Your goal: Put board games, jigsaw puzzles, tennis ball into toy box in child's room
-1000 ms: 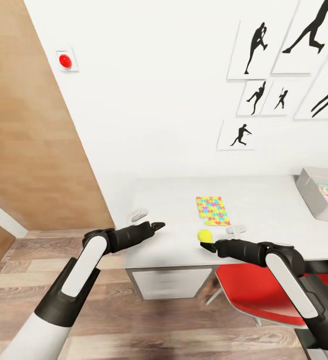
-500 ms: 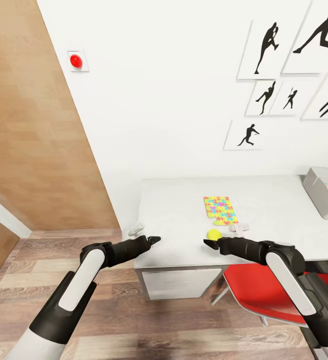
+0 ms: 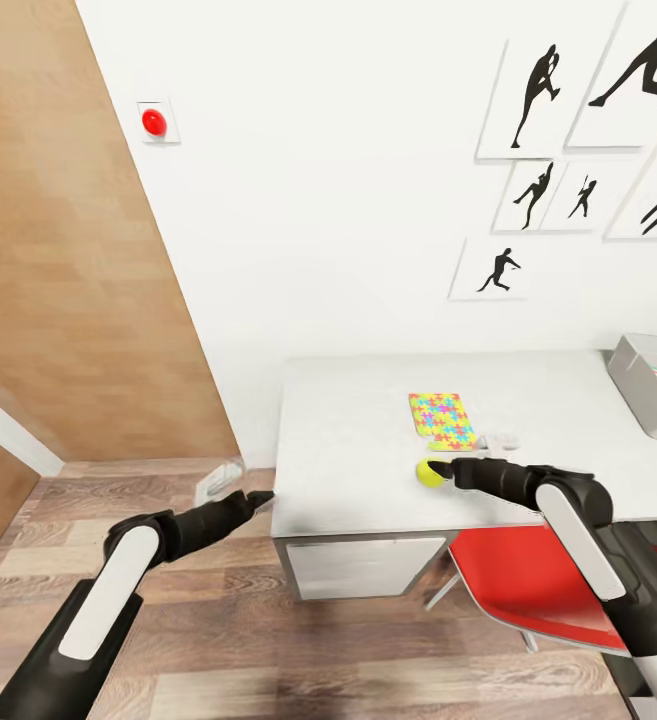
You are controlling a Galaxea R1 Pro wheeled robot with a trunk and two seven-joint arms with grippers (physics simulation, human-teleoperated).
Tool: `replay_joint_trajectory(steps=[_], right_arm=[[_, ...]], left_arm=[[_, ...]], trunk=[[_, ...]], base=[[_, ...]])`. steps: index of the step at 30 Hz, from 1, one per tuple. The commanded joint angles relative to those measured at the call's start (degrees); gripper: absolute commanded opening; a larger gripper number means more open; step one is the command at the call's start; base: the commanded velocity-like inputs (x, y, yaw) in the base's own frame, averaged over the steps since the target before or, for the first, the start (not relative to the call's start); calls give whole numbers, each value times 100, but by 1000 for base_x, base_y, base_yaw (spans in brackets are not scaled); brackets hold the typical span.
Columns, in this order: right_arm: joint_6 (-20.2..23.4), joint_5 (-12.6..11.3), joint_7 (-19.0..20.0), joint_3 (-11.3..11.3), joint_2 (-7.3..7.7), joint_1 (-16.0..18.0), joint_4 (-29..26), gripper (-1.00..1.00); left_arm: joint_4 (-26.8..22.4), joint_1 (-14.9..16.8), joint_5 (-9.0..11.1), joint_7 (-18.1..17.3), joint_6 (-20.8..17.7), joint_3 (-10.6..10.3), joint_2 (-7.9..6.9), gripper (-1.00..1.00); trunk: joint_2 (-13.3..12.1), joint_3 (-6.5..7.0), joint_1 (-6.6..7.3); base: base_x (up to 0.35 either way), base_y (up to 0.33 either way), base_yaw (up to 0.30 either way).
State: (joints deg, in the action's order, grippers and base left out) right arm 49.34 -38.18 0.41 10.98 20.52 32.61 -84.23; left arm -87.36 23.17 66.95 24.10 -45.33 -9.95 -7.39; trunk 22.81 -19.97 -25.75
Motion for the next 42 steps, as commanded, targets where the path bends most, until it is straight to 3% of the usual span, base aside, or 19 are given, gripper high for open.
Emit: replay_joint_trajectory(steps=[1,4,6,9,11,16,21,28,42], right_arm=[[17,3,-34,-1,2,66,96,100],[15,3,-64,-6,1,124,198,100],[6,3,-103,-13,-1,238,406,100],[-1,5,-113,-17,-2,282,498,100],[-62,7,-118,-30,-1,343,630,100],[-301,10,-107,-39,10,373,744,100],[-288,57,23,-99,-3,310,820,100],[-301,57,65,-98,-3,342,844,100],[-301,57,65,-98,-3,342,844,100]], left_arm=[[-11,-112,69,63,1,120,-46,100],[-13,-222,63,66,1,244,-82,100],[-8,-417,54,70,3,483,-143,100],[-7,-498,53,69,2,592,-167,100],[-9,-646,57,69,-3,786,-216,100],[-13,-820,60,53,-3,987,-286,100],[116,-821,82,-77,128,857,-169,100],[341,-821,85,-302,353,816,-169,100],[556,-821,85,-306,466,816,-169,100]], trunk=[[11,-10,-3],[11,-10,-3],[11,-10,-3],[11,-10,-3],[11,-10,-3],[11,-10,-3],[11,-10,-3],[11,-10,-3],[11,-10,-3]], base=[[0,4,0],[0,3,0],[0,2,0],[0,2,0],[0,1,0],[0,0,0],[0,0,0],[0,0,0],[0,0,0]])
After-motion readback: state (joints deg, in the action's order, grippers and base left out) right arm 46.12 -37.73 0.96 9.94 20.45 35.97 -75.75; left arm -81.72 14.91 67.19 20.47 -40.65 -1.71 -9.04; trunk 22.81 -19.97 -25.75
